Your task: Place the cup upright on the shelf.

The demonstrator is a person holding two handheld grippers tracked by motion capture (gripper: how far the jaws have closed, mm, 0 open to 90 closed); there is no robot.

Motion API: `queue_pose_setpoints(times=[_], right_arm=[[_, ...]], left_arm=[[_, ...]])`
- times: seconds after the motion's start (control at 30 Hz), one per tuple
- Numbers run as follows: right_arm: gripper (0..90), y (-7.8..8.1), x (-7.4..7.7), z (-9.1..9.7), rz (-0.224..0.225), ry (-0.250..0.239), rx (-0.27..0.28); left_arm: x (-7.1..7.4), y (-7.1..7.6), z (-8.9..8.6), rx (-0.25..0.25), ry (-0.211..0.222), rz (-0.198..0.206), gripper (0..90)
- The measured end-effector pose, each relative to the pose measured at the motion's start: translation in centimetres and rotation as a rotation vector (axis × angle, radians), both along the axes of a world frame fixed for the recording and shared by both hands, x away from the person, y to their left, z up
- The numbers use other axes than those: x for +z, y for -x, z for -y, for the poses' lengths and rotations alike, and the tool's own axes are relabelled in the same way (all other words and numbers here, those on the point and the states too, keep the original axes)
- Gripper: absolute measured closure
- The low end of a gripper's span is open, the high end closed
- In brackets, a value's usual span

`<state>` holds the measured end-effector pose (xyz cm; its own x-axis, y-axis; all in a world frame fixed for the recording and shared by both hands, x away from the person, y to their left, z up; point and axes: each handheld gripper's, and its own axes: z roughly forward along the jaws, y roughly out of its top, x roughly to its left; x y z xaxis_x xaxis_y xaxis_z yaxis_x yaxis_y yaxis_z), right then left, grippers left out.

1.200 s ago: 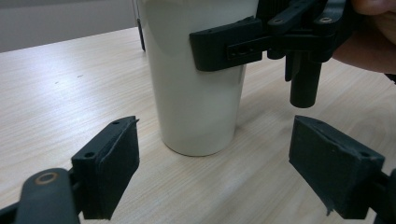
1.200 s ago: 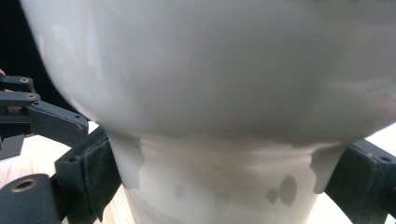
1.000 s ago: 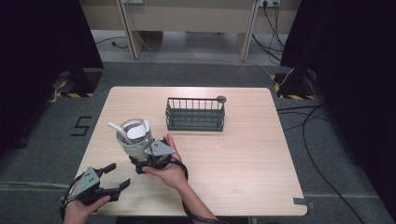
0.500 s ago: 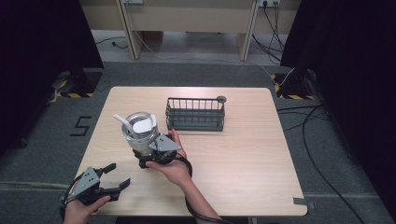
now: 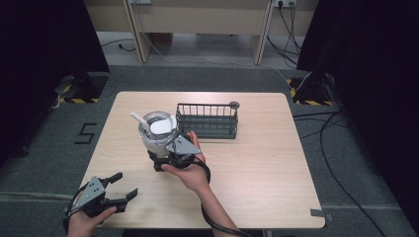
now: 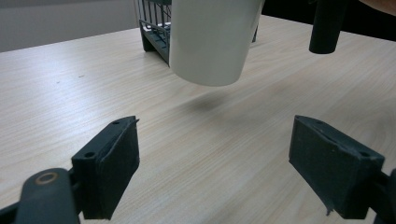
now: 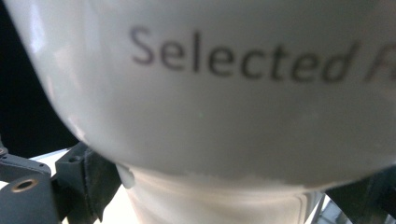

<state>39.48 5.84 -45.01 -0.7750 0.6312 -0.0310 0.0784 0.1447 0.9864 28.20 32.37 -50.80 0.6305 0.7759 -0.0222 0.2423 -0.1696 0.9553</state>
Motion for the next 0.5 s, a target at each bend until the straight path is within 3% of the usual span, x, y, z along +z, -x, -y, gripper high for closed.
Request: queue_pose_setpoints(times=[0.5], right_arm=[[10.3,-0.7,1.2,1.8,0.021,-0.007,-0.050]], left_arm=[[0.0,0.0,0.0,0.000,0.002,0.002,15.6]])
